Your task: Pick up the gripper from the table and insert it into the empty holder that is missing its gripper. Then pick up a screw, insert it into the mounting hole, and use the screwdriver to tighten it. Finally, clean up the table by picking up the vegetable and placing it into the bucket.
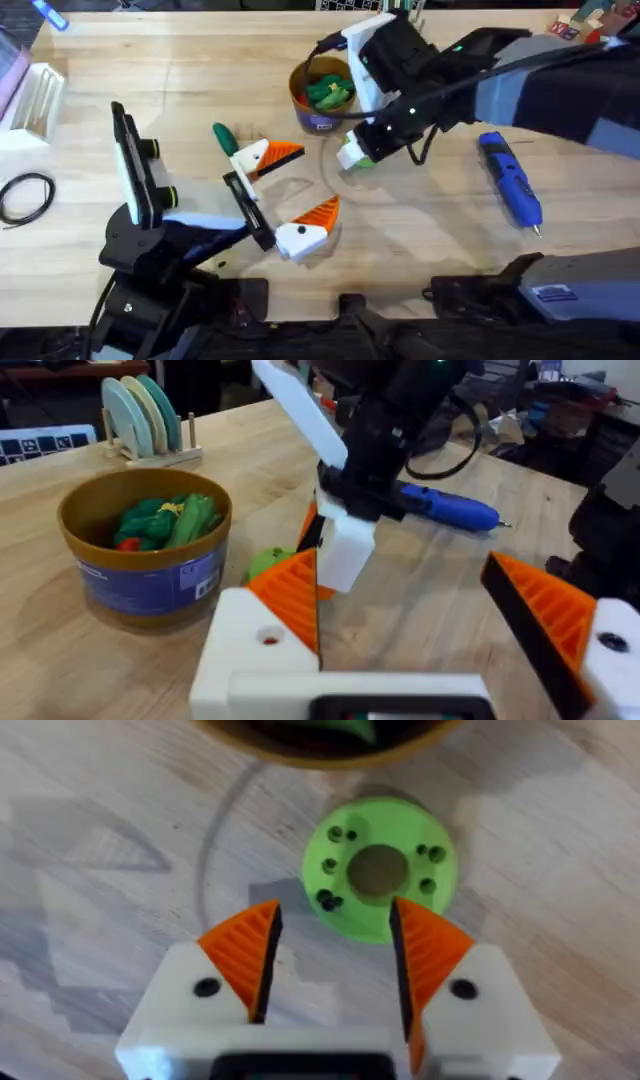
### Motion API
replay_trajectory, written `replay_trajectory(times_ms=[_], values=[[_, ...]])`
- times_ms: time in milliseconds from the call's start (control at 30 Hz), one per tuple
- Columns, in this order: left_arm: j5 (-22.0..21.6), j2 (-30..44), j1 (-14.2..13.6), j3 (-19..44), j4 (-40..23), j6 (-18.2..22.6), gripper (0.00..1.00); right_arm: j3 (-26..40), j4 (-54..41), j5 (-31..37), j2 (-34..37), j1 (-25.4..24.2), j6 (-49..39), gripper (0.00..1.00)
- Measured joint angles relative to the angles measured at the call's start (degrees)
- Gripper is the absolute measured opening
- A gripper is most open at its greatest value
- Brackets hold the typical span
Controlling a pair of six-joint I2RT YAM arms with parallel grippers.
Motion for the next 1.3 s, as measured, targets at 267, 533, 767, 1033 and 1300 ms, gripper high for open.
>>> replay_trajectory(times_ms=[267, 533, 767, 1033, 1300], values=[[0.0, 0.0, 0.0, 0.0, 0.0, 0.0, 0.987, 0.0, 2.22, 0.0, 2.02, 1.2, -0.21, 0.375], [0.0, 0.0, 0.0, 0.0, 0.0, 0.0, 0.985, 0.0, 2.89, -0.02, 2.8, 1.22, -0.21, 0.332], [0.01, 0.0, 0.0, 0.0, 0.0, 0.0, 0.987, 0.0, 3.14, 0.07, 3.59, 1.32, -0.34, 0.111], [0.0, 0.0, 0.0, 0.0, 0.0, 0.01, 0.986, 0.01, 2.53, 2.23, 3.64, 1.37, -0.4, 0.007], [0.0, 0.0, 0.0, 0.0, 0.0, 0.0, 0.985, 5.0, -6.08, 6.89, 3.37, 1.35, -1.05, 0.007]])
